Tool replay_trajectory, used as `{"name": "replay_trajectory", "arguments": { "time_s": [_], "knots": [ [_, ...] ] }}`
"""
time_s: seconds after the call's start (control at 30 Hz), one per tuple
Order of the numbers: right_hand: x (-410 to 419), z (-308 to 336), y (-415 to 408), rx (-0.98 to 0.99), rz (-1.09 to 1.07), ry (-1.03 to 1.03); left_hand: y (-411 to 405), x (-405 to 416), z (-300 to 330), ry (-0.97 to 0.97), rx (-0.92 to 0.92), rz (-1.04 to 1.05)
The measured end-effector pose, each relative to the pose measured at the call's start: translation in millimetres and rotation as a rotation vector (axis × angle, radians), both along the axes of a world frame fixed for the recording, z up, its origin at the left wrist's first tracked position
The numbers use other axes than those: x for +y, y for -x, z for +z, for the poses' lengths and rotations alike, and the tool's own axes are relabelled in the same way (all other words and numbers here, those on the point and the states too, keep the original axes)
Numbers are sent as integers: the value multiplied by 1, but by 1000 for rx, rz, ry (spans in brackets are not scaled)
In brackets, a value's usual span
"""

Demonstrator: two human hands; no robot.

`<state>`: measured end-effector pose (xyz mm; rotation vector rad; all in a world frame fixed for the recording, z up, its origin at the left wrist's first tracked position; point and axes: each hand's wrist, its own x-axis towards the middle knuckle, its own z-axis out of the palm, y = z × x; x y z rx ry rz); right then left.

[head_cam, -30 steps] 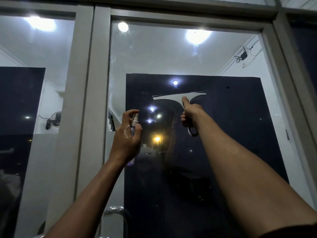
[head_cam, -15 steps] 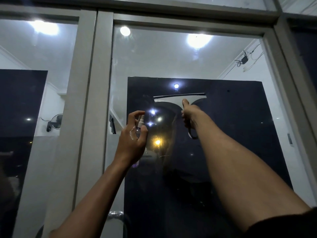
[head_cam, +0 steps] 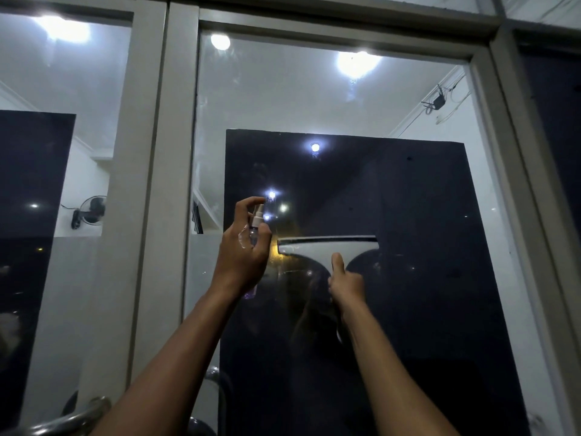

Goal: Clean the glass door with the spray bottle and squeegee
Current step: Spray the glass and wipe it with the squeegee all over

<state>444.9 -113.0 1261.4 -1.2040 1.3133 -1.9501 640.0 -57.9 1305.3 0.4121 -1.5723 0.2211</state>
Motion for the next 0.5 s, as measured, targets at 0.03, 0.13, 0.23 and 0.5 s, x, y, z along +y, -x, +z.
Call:
{"name": "replay_trajectory", "arguments": {
  "time_s": [0.03, 0.13, 0.23, 0.5],
  "knots": [
    [3, -12, 1, -2, 3, -1, 1, 2, 1, -3, 0, -6],
    [15, -29, 3, 4, -5, 11, 5, 8, 3, -10, 12, -2],
    [26, -17, -1, -10, -37, 66, 6, 11, 4, -2, 12, -8],
    [37, 150, -51, 41, 47, 292, -19, 5, 21, 28, 2, 15]
  ]
}}
